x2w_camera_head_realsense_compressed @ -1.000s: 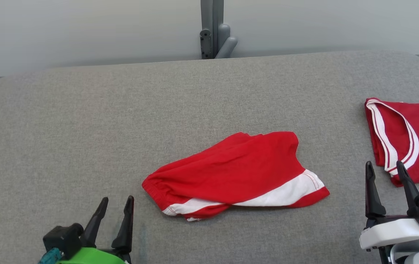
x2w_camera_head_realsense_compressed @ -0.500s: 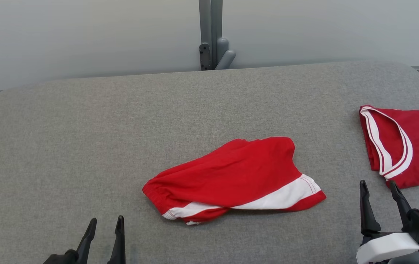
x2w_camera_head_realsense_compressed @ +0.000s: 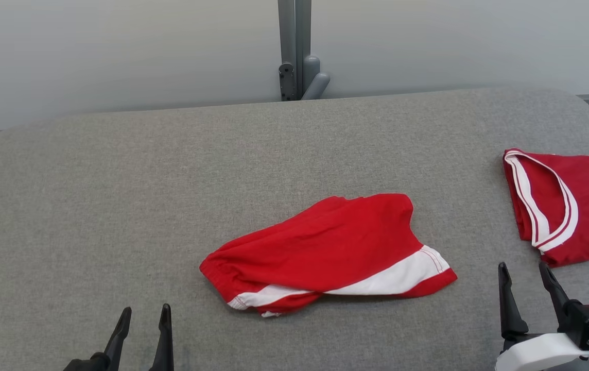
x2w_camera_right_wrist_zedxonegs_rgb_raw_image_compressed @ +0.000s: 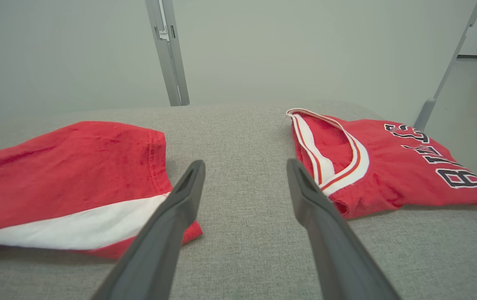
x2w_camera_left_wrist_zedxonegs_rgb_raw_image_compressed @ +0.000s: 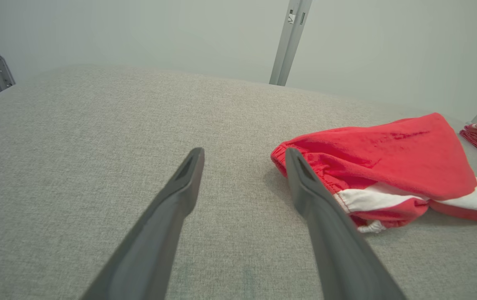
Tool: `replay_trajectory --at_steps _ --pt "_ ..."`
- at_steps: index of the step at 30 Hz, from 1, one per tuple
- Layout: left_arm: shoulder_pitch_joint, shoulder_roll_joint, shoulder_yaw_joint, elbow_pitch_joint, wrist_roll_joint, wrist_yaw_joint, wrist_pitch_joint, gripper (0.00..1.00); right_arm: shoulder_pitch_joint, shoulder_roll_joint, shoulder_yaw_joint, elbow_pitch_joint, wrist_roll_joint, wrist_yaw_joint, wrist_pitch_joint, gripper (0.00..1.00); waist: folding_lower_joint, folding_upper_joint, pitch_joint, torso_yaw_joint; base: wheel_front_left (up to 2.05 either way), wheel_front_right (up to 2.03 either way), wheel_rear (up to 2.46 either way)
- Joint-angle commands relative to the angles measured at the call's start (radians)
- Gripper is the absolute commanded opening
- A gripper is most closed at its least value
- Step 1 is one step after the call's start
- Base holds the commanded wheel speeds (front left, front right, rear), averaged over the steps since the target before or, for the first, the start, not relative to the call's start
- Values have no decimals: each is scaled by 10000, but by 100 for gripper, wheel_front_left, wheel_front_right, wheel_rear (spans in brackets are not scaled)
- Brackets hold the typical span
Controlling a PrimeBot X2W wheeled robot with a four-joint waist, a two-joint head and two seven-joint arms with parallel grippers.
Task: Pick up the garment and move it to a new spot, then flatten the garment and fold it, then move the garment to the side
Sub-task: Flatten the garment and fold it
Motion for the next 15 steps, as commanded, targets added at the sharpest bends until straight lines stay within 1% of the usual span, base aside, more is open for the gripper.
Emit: replay_trajectory --at_steps 1,5,7,8,9,11,12,15 --pt "180 -33 60 26 135 -39 -25 100 -61 -47 113 50 -31 -9 2 100 0 -1 3 18 0 0 0" --pt "63 -70 -362 251 -145 -48 -25 100 -363 -243 457 43 65 -9 2 100 0 -1 166 29 0 0 0" --pt "-162 45 -744 455 -353 -48 -25 100 -590 -424 716 176 151 -9 2 100 0 -1 292 21 0 0 0" --pt "-162 45 -744 455 -353 -48 -25 100 -590 -424 716 176 151 -9 2 100 0 -1 292 21 0 0 0" --pt "-272 93 -918 612 -499 -48 -25 100 -712 -564 884 343 169 -9 2 100 0 -1 348 20 0 0 0" --pt "-498 216 -1374 934 -682 -49 -25 100 -1059 -915 1422 929 236 -9 48 100 0 -1 441 6 0 0 0" --pt "-707 236 -1691 1222 -1030 -48 89 100 -1553 -1268 2033 1483 345 -9 313 100 0 -1 501 -6 0 0 0" --pt "-1032 330 -2213 1451 -1444 -46 324 100 -2121 -1720 2849 2129 601 -9 682 100 0 -1 598 11 0 0 0"
